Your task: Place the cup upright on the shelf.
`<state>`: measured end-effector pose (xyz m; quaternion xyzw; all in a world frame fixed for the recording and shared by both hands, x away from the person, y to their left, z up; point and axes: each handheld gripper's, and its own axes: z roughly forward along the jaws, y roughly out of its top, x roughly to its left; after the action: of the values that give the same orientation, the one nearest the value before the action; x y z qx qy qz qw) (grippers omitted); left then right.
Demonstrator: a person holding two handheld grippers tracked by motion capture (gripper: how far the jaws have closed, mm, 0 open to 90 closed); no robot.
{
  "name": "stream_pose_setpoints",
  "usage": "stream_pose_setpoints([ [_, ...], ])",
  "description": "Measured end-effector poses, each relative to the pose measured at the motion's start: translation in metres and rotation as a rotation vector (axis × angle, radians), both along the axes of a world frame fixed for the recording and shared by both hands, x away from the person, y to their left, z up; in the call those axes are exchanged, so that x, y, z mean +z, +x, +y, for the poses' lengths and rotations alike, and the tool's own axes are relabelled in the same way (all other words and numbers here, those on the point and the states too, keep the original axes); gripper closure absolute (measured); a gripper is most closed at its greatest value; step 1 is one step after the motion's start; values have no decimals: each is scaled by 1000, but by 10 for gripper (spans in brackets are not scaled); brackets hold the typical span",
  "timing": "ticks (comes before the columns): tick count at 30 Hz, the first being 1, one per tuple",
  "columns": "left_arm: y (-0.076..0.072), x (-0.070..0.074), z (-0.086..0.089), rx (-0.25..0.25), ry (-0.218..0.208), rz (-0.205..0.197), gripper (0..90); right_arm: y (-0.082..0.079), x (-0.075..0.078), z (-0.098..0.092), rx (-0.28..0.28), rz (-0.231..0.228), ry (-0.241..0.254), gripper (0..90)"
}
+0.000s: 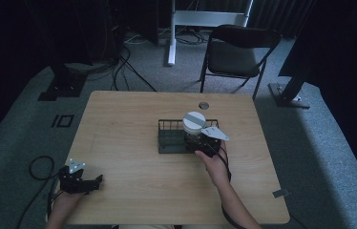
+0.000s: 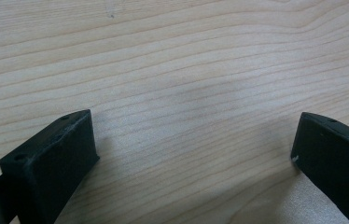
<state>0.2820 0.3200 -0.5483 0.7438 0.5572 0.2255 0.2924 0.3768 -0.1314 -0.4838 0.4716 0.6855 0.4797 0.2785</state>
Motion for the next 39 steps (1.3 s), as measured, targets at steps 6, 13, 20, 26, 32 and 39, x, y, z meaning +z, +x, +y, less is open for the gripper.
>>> stream_pose_setpoints([
  [6,0,0,0,0,0,1,2,-8,3,-6,6,-15,-1,129],
  [13,0,0,0,0,0,1,2,-20,8,-13,20,-37,16,129],
  [20,0,0,0,0,0,0,2,-30,10,-21,26,-47,22,130],
  [26,0,0,0,0,0,0,2,-38,9,-32,20,-51,24,130],
  [32,0,0,0,0,0,0,2,-44,4,-45,2,-52,5,130],
  [39,0,0,0,0,0,1,2,-48,-7,-59,-25,-33,-2,130],
])
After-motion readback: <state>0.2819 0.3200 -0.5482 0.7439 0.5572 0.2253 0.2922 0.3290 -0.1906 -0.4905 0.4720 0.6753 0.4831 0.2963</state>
